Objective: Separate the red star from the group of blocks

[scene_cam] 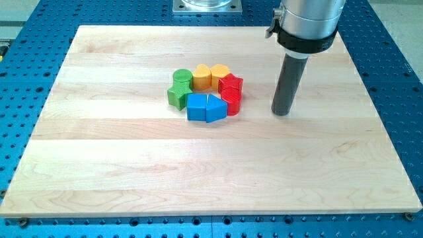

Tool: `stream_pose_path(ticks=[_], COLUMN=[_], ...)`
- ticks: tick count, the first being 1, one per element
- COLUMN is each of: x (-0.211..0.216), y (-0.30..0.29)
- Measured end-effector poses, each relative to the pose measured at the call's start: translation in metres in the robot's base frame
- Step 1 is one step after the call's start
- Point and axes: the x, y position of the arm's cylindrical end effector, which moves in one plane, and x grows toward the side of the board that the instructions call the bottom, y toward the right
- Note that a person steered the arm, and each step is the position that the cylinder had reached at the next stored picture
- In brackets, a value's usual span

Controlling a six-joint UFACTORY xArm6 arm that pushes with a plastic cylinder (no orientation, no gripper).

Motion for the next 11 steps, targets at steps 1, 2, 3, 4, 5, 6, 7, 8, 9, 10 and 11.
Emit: stream_pose_path(ticks=[1,2,3,4,5,6,7,8,9,10,11], x=[0.000,0.000,0.003,0.013,-0.002,0.012,0.007,-0.026,-0.069,-0.117,-0.153], y=[0.000,0.000,-0.007,-0.007,-0.017,-0.067,-0.094,-0.102,-0.108,-0.078,-0.004])
